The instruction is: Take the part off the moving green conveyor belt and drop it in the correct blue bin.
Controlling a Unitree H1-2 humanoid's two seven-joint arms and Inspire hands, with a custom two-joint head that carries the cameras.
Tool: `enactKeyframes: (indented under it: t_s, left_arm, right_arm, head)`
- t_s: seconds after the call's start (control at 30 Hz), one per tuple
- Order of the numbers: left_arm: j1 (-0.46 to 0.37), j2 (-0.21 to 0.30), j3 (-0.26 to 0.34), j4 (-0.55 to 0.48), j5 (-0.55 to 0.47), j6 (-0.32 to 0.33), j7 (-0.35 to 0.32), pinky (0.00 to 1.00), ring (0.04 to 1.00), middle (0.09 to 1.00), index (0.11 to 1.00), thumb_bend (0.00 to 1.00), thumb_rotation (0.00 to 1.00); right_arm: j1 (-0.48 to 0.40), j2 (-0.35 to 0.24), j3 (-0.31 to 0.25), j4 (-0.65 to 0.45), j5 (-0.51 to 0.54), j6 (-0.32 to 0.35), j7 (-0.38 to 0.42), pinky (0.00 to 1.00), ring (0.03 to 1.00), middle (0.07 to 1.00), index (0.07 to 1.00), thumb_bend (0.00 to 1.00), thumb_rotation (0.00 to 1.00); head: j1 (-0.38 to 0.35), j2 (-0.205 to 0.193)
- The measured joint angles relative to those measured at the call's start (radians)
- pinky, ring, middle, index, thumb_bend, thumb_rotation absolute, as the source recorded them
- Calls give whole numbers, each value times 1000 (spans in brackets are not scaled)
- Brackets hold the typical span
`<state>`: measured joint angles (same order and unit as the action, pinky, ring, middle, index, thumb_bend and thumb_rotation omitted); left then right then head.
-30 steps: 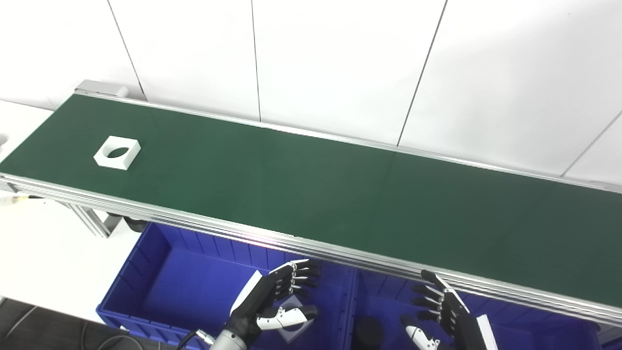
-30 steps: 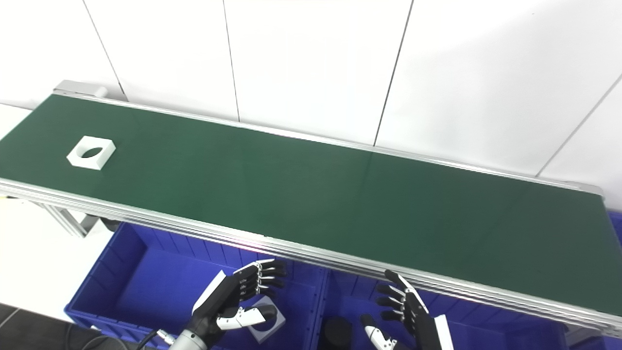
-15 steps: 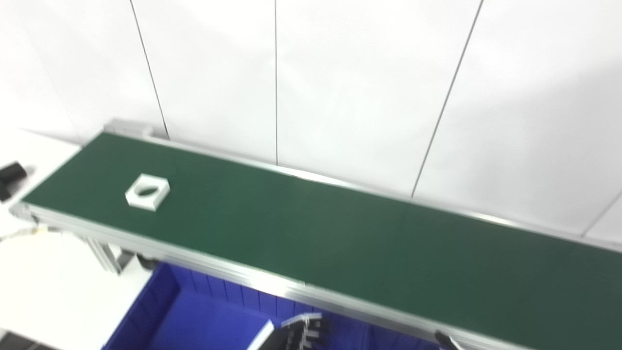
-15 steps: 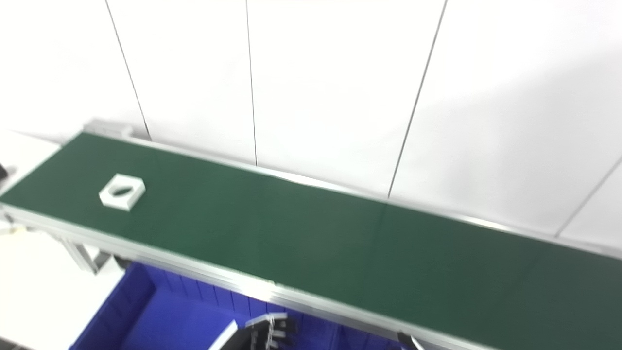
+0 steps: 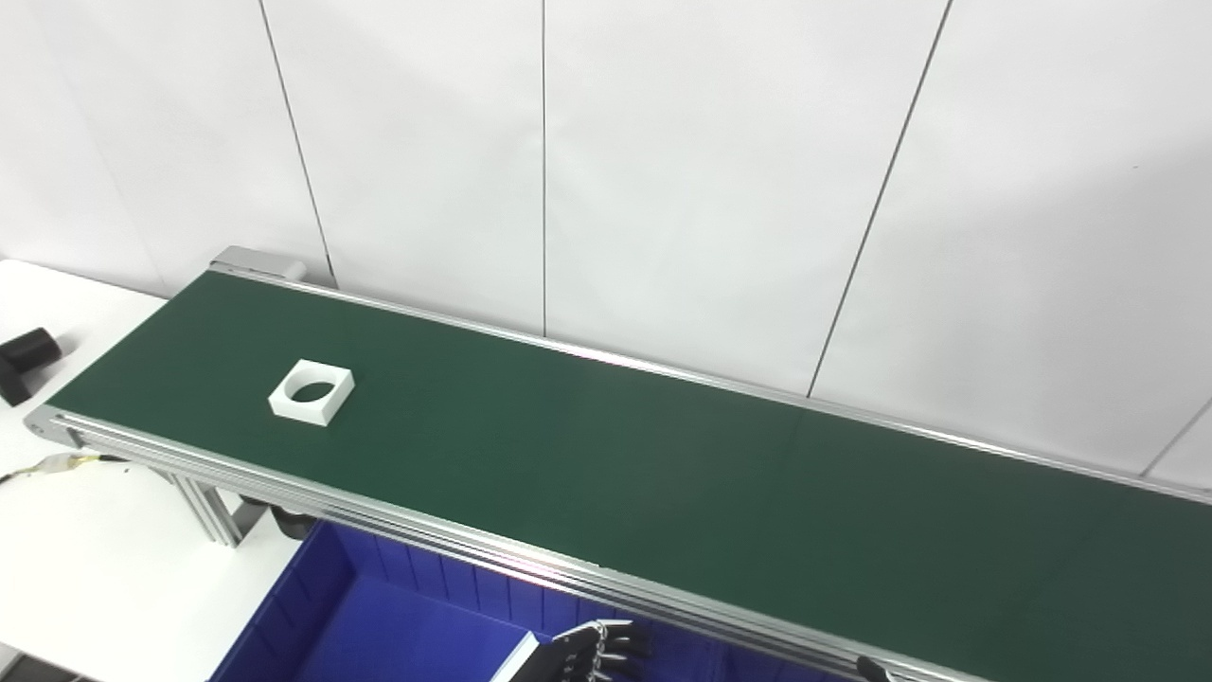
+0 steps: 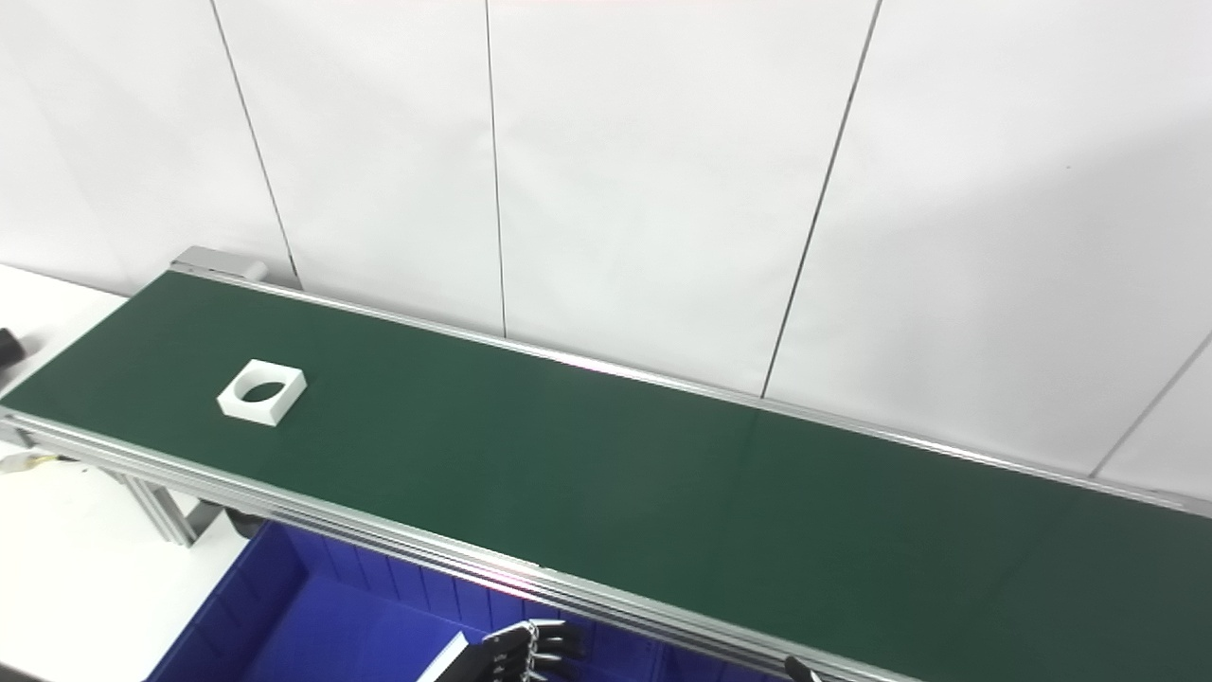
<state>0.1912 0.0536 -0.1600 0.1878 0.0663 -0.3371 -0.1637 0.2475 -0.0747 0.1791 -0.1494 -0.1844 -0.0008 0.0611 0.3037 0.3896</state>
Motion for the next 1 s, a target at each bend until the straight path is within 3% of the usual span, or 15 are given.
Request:
enactKeyframes:
  t_s: [0.2, 0.47, 0.63, 1.0]
  left_arm:
    - [-3, 35, -1, -100, 4, 12, -16, 603, 694, 745, 775, 972, 444]
    - [-81, 150, 21, -372, 1, 171, -71, 608, 718, 754, 756, 986, 403]
    - [-174, 220, 40, -494, 1, 277, -112, 623, 713, 749, 753, 934, 401]
    - [-284, 283, 40, -516, 121, 380, -152, 647, 731, 761, 780, 877, 380]
  right_arm:
    - [-8, 2, -2, 8, 9, 0, 0, 729, 774, 812, 910, 154, 0]
    - [-19, 4, -2, 15, 8, 0, 0, 734, 775, 813, 916, 151, 0]
    - [-25, 7, -1, 19, 9, 0, 0, 726, 772, 809, 910, 151, 0]
    - [-35, 8, -1, 45, 1, 0, -2, 693, 755, 796, 898, 155, 0]
  head:
    - [5, -6]
    - [11, -9]
    - [6, -11]
    - [9, -12]
